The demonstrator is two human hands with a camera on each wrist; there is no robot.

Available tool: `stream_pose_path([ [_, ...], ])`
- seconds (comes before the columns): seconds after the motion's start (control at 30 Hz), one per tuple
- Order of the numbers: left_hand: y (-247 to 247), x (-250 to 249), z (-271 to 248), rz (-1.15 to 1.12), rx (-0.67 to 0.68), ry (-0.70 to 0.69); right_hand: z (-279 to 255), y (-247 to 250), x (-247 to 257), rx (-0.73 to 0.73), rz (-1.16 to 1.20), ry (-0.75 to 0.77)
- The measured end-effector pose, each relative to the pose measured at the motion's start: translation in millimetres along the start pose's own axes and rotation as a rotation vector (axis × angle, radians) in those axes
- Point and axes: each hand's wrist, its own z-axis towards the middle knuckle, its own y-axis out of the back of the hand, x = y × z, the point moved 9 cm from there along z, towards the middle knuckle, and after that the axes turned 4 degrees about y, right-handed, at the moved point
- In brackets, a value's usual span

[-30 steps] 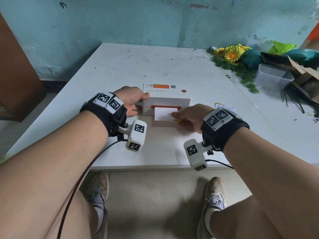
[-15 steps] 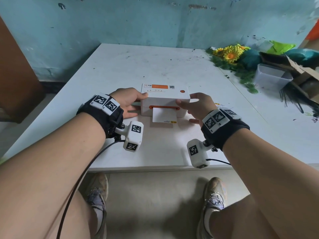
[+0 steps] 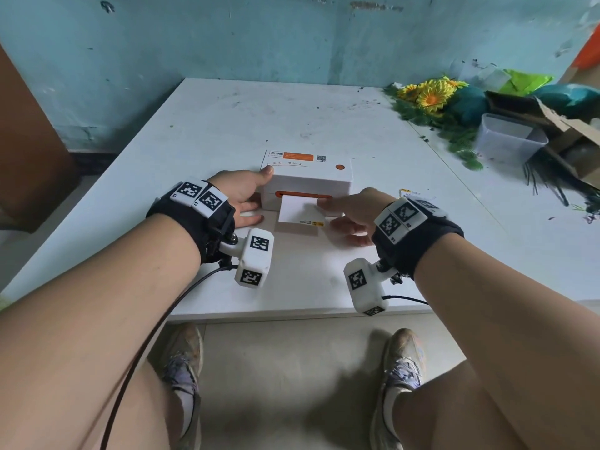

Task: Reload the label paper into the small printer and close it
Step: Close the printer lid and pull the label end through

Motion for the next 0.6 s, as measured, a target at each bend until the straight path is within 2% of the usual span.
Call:
stream_pose_path([
  [0.13,0,5,0,-0.008,-0.056,0.016,0,-7,6,0.040,-0.038,0.010],
  [0.23,-13,11,-4,-0.038,0.008,0.082,3,-8,12,0.043,-0.054,0.028],
  [0.37,-18,13,-4,-0.039,0.028,0.075,6,-8,10,0.063,-0.094,0.038],
  [0.5,-19,13,1,0.002,0.044,0.003,6,-7,5,0.077,-0.031,0.052],
  [0.6,-14,11,10,0.120,-0.055,-0.111,5,-6,2,0.021,0.041,0.016],
])
